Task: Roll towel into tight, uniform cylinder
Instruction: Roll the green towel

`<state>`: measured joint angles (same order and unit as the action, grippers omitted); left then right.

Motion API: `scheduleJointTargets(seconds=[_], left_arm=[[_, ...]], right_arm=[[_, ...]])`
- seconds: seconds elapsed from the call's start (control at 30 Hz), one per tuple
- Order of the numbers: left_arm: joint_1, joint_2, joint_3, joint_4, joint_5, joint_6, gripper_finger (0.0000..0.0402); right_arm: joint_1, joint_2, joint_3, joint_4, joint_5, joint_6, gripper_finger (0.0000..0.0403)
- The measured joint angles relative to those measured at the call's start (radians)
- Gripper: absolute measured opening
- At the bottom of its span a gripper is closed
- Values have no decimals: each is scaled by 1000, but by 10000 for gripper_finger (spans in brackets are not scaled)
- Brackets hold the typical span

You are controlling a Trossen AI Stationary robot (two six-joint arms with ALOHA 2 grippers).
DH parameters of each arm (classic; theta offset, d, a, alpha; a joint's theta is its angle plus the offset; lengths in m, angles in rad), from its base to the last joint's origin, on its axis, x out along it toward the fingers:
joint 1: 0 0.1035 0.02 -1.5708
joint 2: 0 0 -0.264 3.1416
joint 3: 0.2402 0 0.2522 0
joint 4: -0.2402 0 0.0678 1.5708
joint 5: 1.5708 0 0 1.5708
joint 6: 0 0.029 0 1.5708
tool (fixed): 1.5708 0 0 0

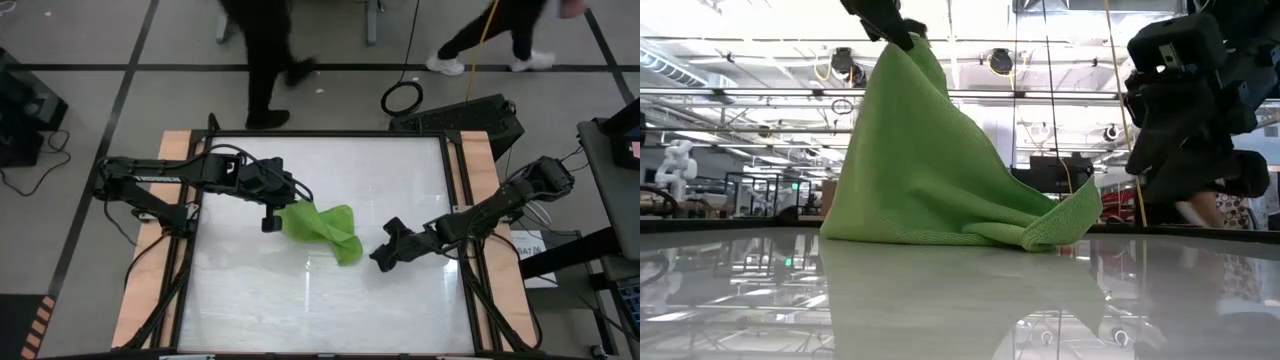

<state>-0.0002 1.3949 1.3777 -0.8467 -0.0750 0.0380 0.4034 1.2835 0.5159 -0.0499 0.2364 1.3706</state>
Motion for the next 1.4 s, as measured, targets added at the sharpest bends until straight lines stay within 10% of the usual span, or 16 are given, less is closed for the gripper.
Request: scheduleJointTargets(seconds=[0.7, 1.4], left_arm=[[0, 0, 0, 2, 0, -5, 5], [0, 0, 0, 3, 0, -4, 5]], right_arm=[[-24, 218, 0, 415, 24, 115, 221], [-63, 176, 0, 315, 4, 142, 222]])
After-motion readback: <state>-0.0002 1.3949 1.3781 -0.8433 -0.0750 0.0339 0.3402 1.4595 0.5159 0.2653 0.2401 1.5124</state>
